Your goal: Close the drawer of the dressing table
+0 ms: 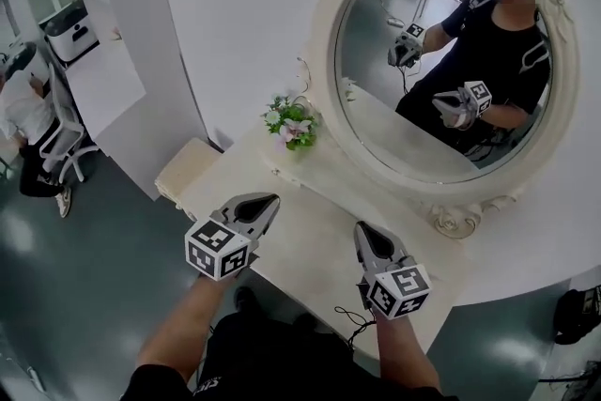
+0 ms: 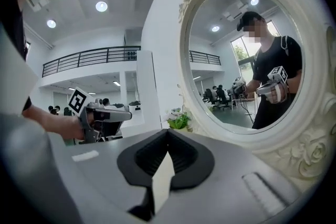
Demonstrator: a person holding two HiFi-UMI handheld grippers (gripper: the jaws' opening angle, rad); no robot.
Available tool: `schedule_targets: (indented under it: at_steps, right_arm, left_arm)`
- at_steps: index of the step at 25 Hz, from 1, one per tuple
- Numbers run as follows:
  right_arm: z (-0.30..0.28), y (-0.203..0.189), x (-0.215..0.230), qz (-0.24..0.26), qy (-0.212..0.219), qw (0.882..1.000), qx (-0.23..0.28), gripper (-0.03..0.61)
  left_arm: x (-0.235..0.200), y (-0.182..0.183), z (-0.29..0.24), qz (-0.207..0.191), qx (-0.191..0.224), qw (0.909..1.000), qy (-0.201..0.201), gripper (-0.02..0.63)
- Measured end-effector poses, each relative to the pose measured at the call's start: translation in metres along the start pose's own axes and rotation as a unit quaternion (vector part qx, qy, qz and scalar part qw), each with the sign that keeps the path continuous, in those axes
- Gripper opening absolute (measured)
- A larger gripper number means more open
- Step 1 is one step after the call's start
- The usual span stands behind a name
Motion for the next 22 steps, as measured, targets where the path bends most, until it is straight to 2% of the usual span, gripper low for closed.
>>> schedule_targets:
  at_steps: [3, 8, 13, 17, 22]
  right_arm:
    - [0.012, 0.004, 0.003, -0.007, 0.004, 1.000, 0.014, 0.011]
    - [0.024, 0.003, 0.002, -0.006, -0.003, 1.000, -0.003, 0.011]
    - [0.012, 0.013, -0.010, -0.017, -0.011, 1.000, 0.013, 0.011]
    - [-0.004, 0.032, -0.030, -0.005, 0.010, 0.999, 0.044, 0.009]
    - [-0.025, 0.047, -0.045, 0.001, 0.027, 0.998, 0.051, 0.009]
  left_arm:
    - [0.013, 0.011, 0.013, 0.005, 0.031, 0.9995, 0.006, 0.006]
    - [0.012, 0.014, 0.030, 0.026, 0.055, 0.9981, 0.010, 0.006]
    - [-0.004, 0.020, 0.039, -0.012, 0.042, 0.9990, 0.002, 0.005]
    - [-0.027, 0.031, 0.041, -0.031, 0.046, 0.9984, -0.003, 0.005]
    - [-0.043, 0.051, 0.042, -0.082, 0.064, 0.9945, -0.014, 0.003]
Point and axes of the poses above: the fingertips, and each gripper's own axes: z backward along the fingers, x to its right, y out of its top, the point moved 9 cm from there along z, backward along the fingers, and after that the axes turned 5 degrees about z, right-handed, at the moved point
